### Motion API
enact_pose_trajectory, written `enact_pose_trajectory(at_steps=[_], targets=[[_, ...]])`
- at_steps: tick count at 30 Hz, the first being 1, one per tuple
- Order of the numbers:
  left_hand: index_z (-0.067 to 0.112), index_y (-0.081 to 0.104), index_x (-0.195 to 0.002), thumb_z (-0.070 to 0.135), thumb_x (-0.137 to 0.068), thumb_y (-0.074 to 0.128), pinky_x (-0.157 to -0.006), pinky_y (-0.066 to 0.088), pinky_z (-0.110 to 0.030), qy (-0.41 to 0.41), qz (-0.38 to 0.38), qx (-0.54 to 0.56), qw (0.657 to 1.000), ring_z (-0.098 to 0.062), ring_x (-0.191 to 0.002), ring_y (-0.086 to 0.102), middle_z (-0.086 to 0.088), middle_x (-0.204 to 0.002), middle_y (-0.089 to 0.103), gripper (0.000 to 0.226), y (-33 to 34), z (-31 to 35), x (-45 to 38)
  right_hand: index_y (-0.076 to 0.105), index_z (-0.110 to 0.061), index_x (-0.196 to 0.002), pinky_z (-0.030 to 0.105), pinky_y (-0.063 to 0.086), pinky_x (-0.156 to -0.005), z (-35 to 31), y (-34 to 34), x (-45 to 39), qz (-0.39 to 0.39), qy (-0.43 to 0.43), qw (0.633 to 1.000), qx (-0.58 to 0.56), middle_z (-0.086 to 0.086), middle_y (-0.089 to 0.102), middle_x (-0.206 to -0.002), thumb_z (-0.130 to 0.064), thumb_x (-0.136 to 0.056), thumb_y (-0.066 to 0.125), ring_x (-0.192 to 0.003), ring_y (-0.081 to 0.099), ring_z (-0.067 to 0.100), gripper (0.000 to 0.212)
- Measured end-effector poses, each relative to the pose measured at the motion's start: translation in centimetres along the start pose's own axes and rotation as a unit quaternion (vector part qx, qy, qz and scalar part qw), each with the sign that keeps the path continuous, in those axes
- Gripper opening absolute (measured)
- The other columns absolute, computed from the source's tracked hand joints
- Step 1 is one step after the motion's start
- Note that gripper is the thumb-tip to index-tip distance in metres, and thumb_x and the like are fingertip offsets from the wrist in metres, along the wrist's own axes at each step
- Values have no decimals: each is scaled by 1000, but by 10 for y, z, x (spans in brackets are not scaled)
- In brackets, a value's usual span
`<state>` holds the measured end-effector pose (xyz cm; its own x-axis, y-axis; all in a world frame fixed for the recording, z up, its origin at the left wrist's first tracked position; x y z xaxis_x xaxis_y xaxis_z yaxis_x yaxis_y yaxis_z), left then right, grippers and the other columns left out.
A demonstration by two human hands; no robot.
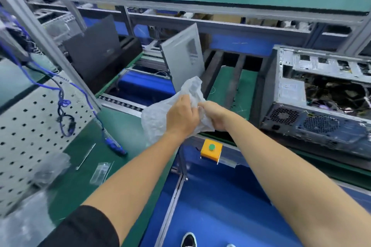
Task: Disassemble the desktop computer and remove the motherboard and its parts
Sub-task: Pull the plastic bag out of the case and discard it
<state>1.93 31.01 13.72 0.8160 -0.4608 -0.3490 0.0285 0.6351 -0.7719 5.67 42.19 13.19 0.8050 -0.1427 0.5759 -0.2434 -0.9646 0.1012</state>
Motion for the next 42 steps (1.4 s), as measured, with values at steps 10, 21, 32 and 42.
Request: enact_pose_trajectory(at_steps=[10,21,32,42], targets=[[15,36,-86,25,-99,36,-57,28,-35,-81,-3,28,996,-28,-66,43,-2,-78,45,16,-19,-77,17,56,-10,-81,20,44,-49,5,53,-55,47,-37,973,225,5,51,-87,-16,-85,58,-68,50,16,7],[7,45,-116,8,-89,43,-72,41,-36,-230,-179,-46,955,-32,-95,55,-14,-114,54,27,-4,-134,14,22,-9,-154,39,21,-117,19,75,-110,-25,-33,871,490,9,21,-161,-45,-105,29,-146,24,26,62],[6,48,-119,13,-90,47,-78,41,-37,-253,-281,-134,916,-32,-109,52,-14,-124,51,30,21,-157,17,35,-6,-147,34,36,-101,23,65,-135,-55,-21,846,530,11,41,-149,-28,-99,48,-130,45,27,55],[8,45,-123,13,-90,49,-76,40,-35,-196,-234,-79,949,-29,-111,49,-10,-129,46,34,24,-125,-22,61,1,-114,34,42,-78,-5,62,-117,-8,-80,846,526,18,62,-120,-20,-93,52,-102,58,31,31]])
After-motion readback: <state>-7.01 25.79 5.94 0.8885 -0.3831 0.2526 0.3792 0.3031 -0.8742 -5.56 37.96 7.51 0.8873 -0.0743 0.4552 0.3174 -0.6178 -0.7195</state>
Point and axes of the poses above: each hand's wrist, its own x-axis away from the middle knuckle, its own y-axis out of the palm, z = x × y, the point moved 2 cm from there along -x, towards the middle knuckle
